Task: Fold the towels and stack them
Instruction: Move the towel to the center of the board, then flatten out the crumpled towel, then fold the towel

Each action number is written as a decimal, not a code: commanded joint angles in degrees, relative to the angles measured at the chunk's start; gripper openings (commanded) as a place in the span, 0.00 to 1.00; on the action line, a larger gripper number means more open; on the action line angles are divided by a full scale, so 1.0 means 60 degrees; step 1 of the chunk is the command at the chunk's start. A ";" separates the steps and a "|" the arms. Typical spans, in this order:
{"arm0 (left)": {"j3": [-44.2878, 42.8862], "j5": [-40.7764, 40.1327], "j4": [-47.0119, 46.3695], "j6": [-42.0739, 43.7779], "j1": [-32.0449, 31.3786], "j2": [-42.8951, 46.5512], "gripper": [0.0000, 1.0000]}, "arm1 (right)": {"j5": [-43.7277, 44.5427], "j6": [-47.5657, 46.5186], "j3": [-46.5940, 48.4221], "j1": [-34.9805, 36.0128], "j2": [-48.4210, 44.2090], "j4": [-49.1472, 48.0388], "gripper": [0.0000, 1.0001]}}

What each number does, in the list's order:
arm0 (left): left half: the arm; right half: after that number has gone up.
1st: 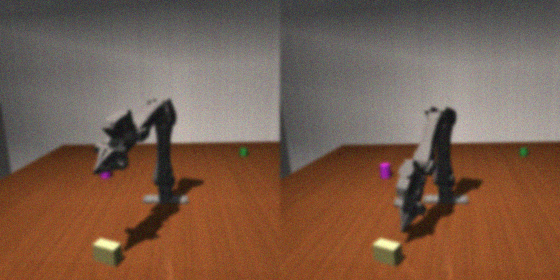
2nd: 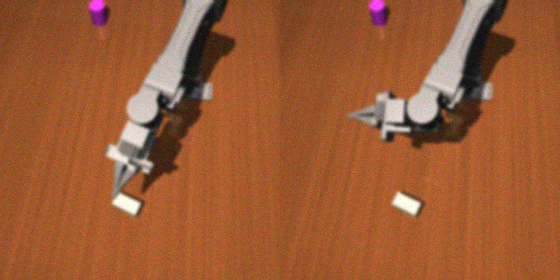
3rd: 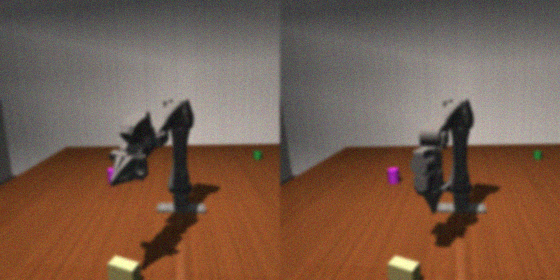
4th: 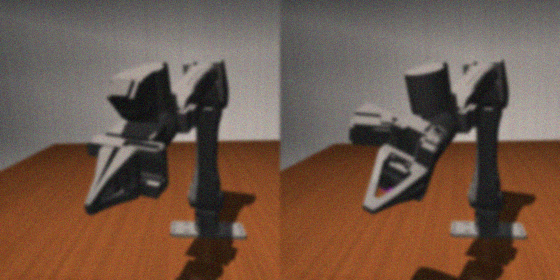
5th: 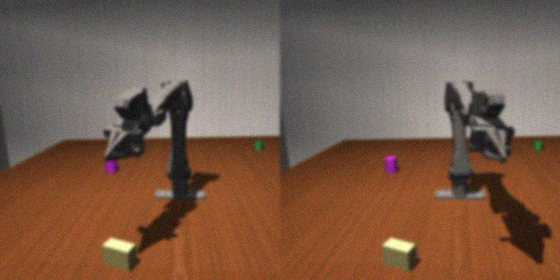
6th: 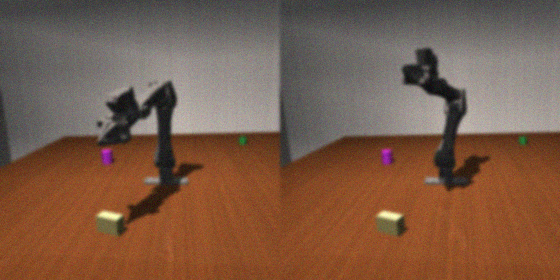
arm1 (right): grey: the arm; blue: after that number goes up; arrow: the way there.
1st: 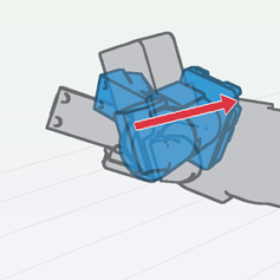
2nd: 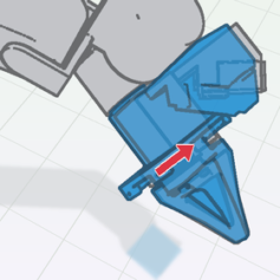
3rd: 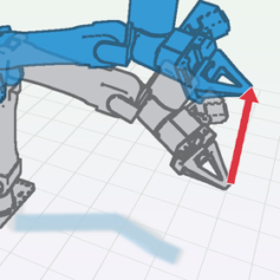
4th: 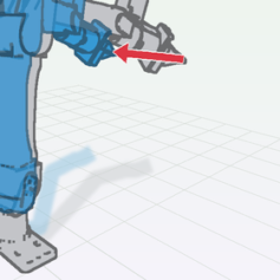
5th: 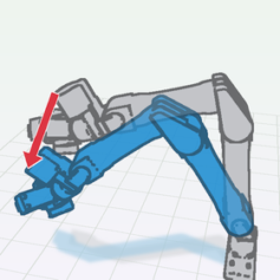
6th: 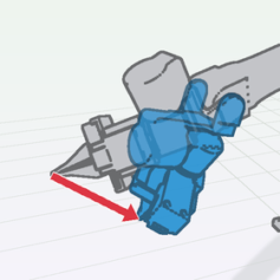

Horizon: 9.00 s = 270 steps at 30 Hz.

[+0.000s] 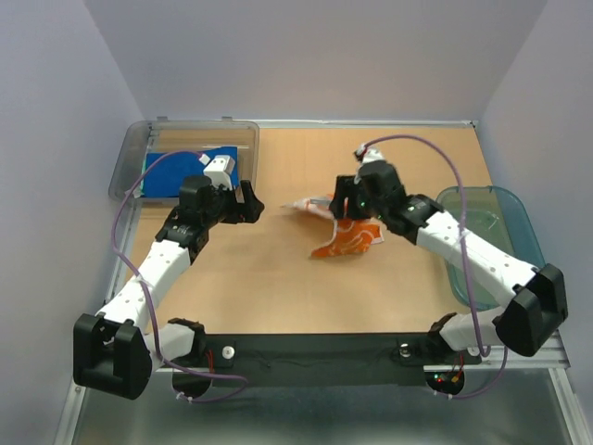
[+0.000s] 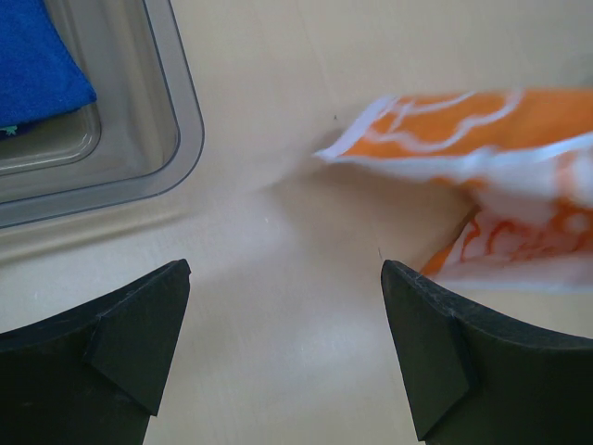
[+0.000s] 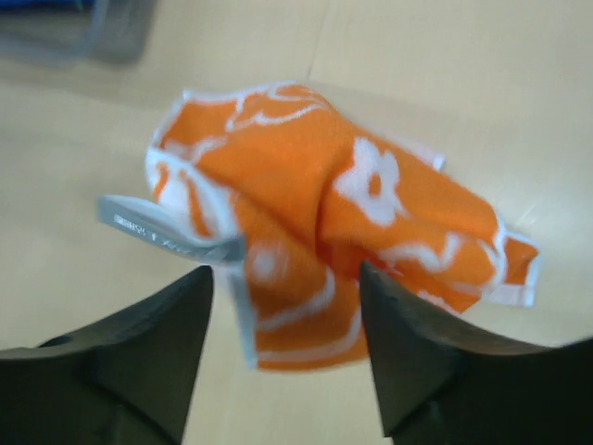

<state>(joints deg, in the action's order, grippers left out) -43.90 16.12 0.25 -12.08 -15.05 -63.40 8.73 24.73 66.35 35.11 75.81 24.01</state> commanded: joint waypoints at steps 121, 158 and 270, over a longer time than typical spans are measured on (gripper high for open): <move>-0.0564 -0.4752 0.2492 -0.2675 -0.3088 -0.3101 0.84 | -0.2525 -0.5440 0.1452 -0.0637 0.6217 -0.1467 0.54; -0.0990 -0.4064 0.2038 -0.3275 -0.2648 -0.5474 0.35 | -0.1968 -0.5748 0.0178 -0.0432 0.5837 -0.1541 0.00; -0.7611 -0.0828 0.0601 0.1618 -0.1081 -0.6383 0.00 | -0.2143 -0.6086 0.0076 -0.3186 0.2219 -0.4033 0.00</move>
<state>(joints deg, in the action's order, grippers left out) -91.74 10.59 1.19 -2.11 -22.44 -107.39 -2.90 -15.35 68.29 16.93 93.19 -3.73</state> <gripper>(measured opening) 0.033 0.097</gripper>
